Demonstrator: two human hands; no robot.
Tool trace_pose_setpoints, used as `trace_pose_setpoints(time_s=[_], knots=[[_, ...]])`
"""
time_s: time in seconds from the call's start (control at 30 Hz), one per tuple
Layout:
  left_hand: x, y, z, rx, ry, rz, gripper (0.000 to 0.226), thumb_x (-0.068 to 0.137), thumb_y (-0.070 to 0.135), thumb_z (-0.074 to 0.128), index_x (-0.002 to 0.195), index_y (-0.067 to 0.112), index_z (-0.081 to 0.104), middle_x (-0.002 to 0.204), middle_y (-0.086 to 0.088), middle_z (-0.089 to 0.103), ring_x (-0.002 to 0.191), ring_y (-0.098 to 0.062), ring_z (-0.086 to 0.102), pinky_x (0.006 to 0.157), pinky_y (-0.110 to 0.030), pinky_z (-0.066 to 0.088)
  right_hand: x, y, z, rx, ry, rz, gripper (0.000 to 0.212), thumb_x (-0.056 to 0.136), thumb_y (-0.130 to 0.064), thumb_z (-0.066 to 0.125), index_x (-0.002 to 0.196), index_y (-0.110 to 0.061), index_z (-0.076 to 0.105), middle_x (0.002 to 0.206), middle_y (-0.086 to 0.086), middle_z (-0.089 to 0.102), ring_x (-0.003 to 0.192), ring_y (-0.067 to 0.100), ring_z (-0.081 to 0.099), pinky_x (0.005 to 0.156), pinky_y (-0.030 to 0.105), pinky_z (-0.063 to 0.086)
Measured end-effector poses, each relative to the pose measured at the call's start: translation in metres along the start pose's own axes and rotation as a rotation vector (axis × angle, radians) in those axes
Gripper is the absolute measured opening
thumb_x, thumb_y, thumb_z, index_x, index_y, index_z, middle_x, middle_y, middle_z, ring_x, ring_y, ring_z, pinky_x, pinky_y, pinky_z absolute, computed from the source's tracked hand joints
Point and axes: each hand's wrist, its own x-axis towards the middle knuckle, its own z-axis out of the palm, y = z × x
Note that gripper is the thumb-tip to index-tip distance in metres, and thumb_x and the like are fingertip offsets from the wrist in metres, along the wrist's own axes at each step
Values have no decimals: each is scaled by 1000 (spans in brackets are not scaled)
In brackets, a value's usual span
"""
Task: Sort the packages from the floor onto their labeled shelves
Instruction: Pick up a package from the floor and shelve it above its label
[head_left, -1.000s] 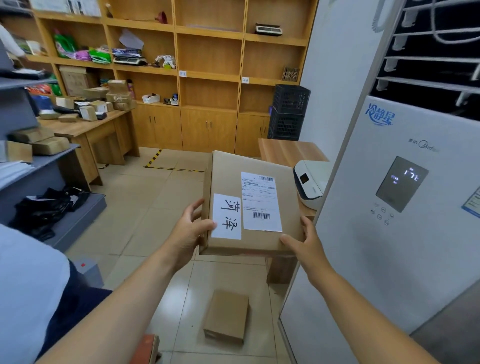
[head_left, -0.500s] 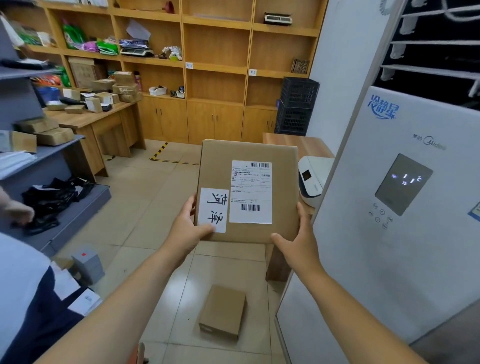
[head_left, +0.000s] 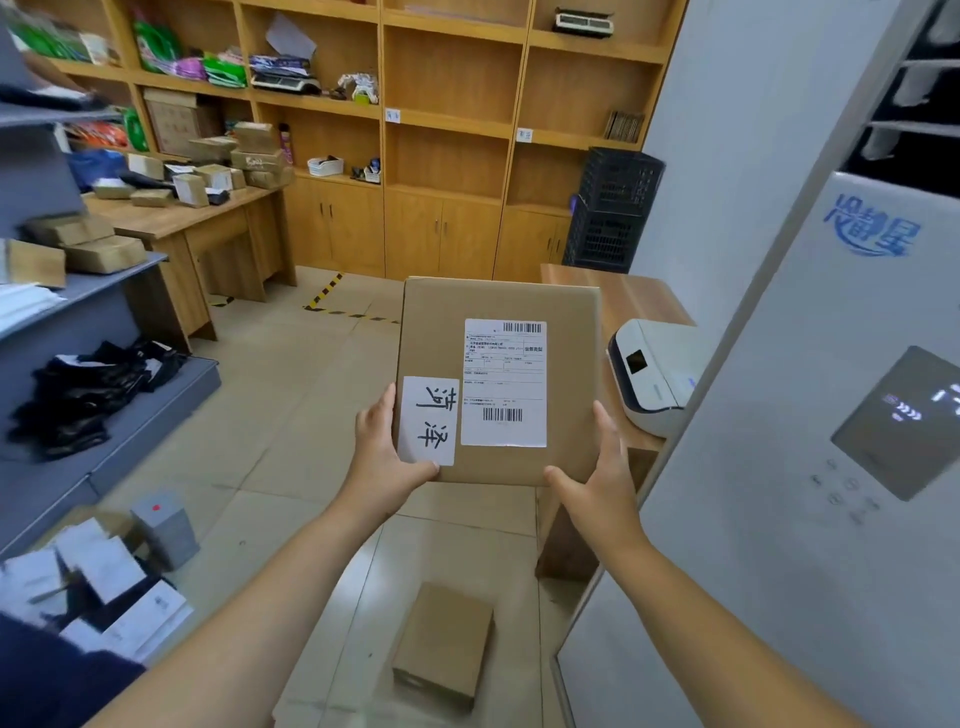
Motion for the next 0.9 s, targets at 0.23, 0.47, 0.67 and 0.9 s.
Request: trace_pose_setpoints(time_s=[0.23, 0.47, 0.67, 0.9], knots=[[123, -41, -22, -18, -23, -8, 107, 63, 6, 75, 147, 24, 11, 127, 6, 23, 129, -11, 29, 108, -30, 28, 97, 1, 71, -41, -17, 16, 92, 77, -15, 73, 145, -32, 15, 150, -5, 29, 137, 6, 25, 112, 32, 28], [248, -69, -70, -16, -35, -70, 104, 67, 0, 72, 148, 24, 12, 124, 7, 25, 114, -8, 34, 94, -30, 42, 202, -20, 160, -25, -44, 71, 91, 78, -15, 72, 146, -30, 15, 149, -6, 29, 126, 0, 27, 100, 25, 29], [319, -83, -89, 6, -52, -56, 101, 69, 0, 71, 147, 25, 13, 125, 5, 26, 110, -8, 34, 90, -27, 40, 261, -24, 203, -27, -22, 103, 91, 76, -16, 72, 146, -31, 16, 152, -7, 26, 131, 1, 25, 100, 23, 26], [377, -104, -96, 57, -28, -63, 98, 71, 2, 70, 148, 23, 13, 136, -4, 28, 109, -7, 34, 89, -22, 31, 319, -20, 241, 17, -44, 136, 90, 76, -12, 69, 146, -31, 16, 152, -7, 25, 136, 5, 24, 99, 22, 27]])
